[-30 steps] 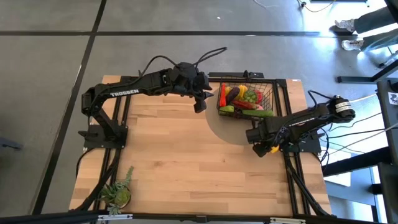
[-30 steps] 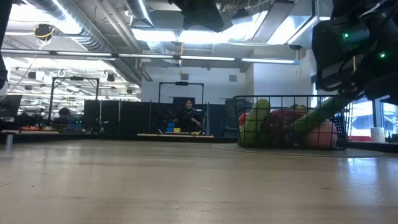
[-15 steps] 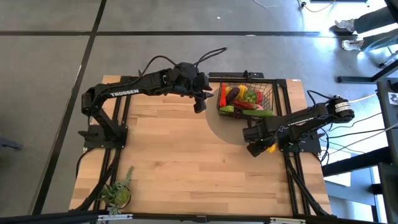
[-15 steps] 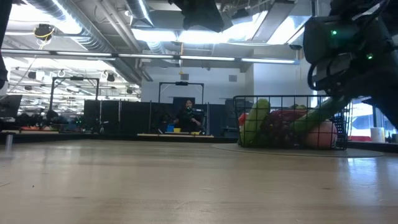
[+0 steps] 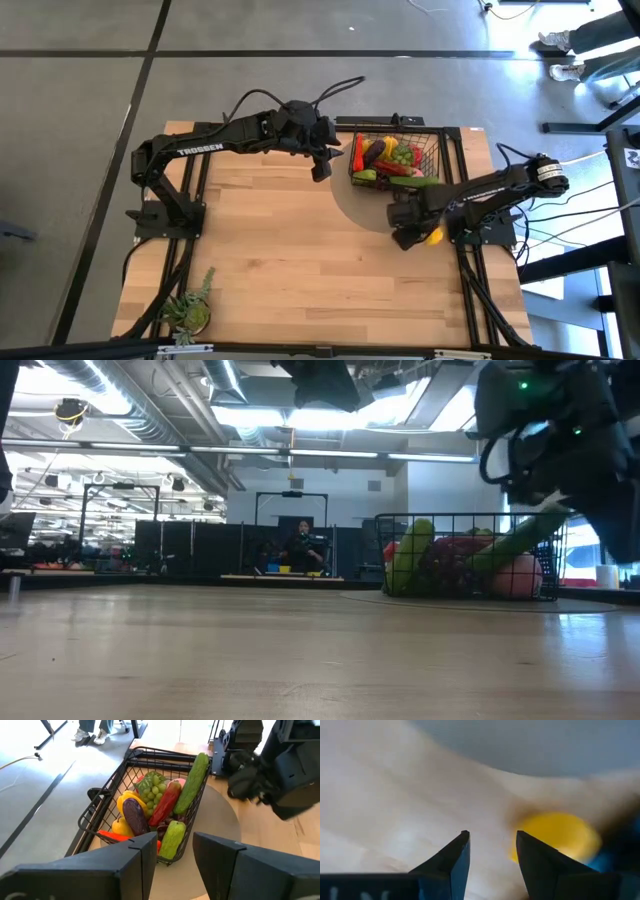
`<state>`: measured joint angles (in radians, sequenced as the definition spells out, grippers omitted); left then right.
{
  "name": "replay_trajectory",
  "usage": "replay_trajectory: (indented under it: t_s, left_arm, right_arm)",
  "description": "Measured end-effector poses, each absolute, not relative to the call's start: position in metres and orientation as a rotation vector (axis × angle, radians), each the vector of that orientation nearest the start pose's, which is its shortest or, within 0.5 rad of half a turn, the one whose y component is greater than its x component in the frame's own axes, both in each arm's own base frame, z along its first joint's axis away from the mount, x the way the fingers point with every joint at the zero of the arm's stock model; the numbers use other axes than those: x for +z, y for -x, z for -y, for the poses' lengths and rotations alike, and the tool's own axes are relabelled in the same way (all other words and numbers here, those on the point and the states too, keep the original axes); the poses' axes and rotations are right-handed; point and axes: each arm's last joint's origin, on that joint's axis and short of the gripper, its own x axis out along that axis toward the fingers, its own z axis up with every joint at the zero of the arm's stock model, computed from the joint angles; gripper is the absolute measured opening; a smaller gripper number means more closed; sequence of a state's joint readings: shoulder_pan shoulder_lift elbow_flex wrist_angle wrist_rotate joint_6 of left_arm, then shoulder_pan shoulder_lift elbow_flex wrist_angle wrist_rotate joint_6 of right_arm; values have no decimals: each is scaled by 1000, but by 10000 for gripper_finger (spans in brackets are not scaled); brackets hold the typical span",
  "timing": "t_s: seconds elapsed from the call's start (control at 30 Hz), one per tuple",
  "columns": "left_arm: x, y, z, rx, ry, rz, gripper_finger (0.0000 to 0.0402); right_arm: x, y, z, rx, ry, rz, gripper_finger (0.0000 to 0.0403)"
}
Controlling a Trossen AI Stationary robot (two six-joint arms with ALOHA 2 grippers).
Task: Build produce basket
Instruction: Put the yellow lemon into the black wire basket
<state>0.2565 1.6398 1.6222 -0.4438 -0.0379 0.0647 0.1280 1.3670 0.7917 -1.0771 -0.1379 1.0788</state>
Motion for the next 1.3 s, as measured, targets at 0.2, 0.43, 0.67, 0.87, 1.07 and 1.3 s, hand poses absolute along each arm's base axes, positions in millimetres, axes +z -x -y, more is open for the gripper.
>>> replay_trajectory:
  t_s: [0.2, 0.43, 0.67, 0.87, 1.07, 1.3]
  left_arm:
    - [379, -358, -95, 274, -12, -470, 115]
    - [379, -358, -95, 274, -12, -470, 115]
    - [379, -358, -95, 274, -12, -470, 115]
    - [380, -358, -95, 274, -12, -470, 115]
    - [380, -358, -95, 274, -12, -470, 115]
    - [380, -358, -95, 274, -12, -470, 115]
  right_arm:
    - [199, -179, -26, -1013, -832, -1679, 153]
    - [194, -177, -27, -1045, -875, -1671, 153]
    - [184, -174, -27, -891, -805, -1748, 153]
    - [183, -174, -27, -598, -608, -1824, 153]
    - [183, -174, -28, -279, -405, -1874, 153]
    - [183, -174, -28, -59, -267, -1884, 153]
